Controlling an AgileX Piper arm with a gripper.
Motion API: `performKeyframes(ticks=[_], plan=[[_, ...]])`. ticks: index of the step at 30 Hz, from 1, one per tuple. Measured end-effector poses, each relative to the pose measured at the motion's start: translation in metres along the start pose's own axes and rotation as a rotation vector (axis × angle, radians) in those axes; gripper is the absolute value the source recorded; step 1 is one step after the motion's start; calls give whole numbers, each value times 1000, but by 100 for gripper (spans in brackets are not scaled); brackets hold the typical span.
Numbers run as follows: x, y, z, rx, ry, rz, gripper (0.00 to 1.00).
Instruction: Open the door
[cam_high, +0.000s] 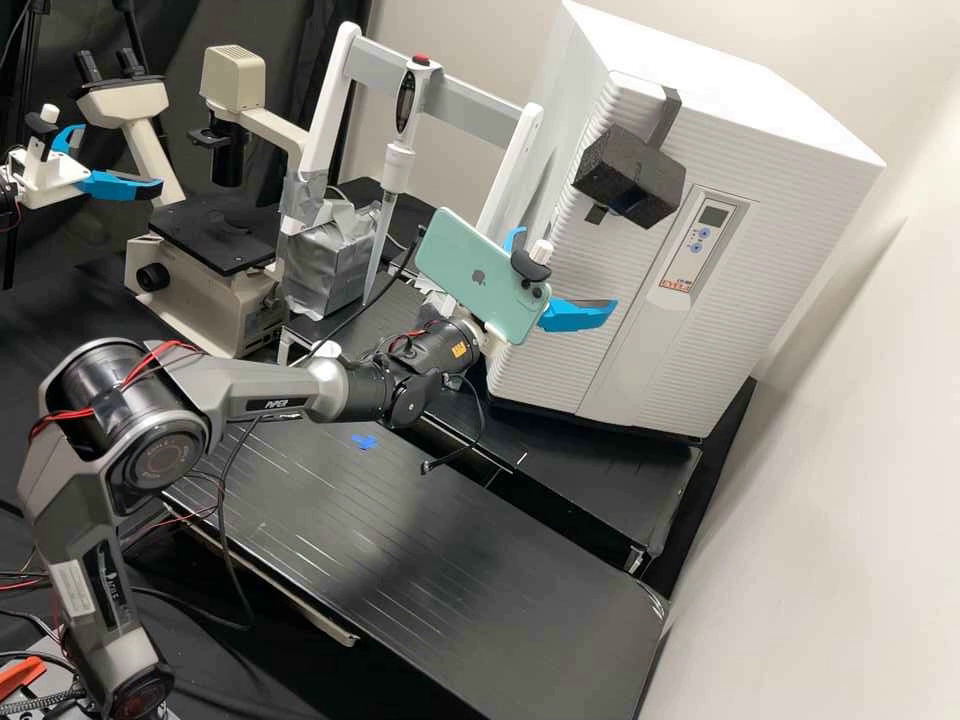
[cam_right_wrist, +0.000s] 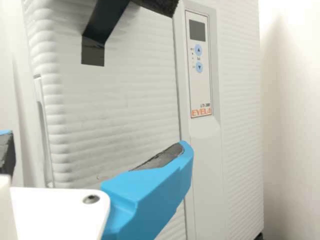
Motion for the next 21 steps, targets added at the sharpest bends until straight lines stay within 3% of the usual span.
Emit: performKeyframes(ticks=[16, 21], plan=[[0, 3, 3, 1, -6, 6, 0], [0, 3, 2, -13, 1, -2, 0]])
